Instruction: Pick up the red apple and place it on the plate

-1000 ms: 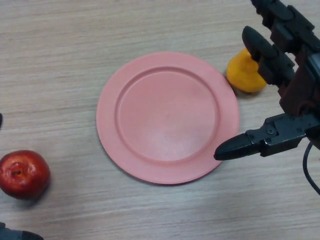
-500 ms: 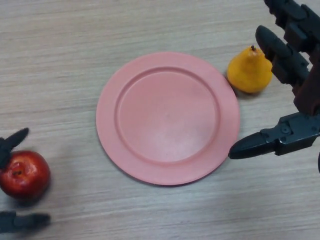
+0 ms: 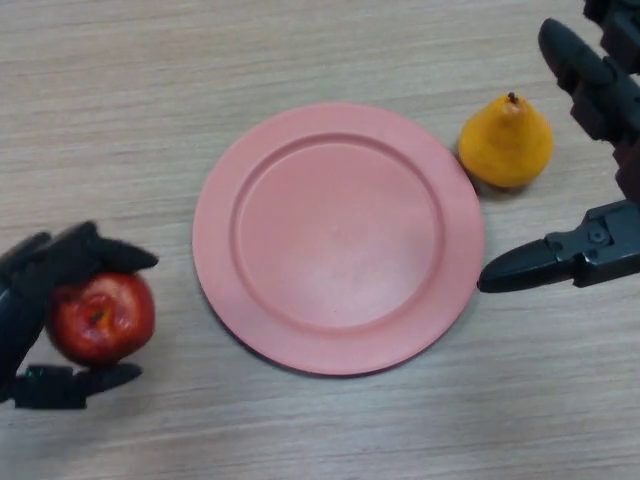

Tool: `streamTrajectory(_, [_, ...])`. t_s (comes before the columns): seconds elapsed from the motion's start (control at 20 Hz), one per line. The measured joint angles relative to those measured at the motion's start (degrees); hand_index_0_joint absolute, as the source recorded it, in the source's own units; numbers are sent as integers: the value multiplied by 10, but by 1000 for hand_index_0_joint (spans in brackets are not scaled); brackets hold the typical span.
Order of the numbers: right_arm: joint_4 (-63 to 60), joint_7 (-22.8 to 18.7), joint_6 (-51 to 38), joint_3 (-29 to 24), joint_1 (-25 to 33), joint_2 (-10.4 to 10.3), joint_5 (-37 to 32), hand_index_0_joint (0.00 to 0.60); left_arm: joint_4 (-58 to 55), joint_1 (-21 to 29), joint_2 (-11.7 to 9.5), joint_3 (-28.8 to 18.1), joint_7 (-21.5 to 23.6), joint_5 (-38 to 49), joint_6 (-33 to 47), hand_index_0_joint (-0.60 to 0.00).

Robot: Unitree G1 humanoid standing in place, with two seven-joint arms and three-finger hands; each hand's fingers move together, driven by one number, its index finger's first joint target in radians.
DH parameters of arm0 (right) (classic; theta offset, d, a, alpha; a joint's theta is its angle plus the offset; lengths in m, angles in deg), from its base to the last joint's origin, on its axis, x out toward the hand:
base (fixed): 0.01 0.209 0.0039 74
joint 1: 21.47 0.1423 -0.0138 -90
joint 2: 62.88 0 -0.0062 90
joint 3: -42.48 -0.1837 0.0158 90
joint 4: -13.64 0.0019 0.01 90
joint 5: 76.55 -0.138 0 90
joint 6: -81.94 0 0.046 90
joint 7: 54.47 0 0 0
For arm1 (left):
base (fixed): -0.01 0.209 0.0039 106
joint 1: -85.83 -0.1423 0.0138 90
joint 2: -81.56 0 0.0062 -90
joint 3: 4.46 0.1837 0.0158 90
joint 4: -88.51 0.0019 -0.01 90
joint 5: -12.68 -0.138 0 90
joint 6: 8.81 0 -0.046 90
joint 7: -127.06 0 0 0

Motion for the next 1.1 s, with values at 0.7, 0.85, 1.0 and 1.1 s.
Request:
streamTrajectory(0.7, [29,9,41,-43,-7,23,7,0,191,261,38,230,12,-53,-130,-600])
streamTrajectory(0.85, [15,12,40,-51,-17,25,21,0,185,267,44,232,-28,7,-179,-450])
streamTrajectory(1.0, [7,18,40,-51,-20,26,30,0,201,270,33,232,-19,4,-166,-56])
streamTrajectory(1.1, [2,35,40,-51,-20,27,31,0,151,246,26,231,-26,-17,-182,0])
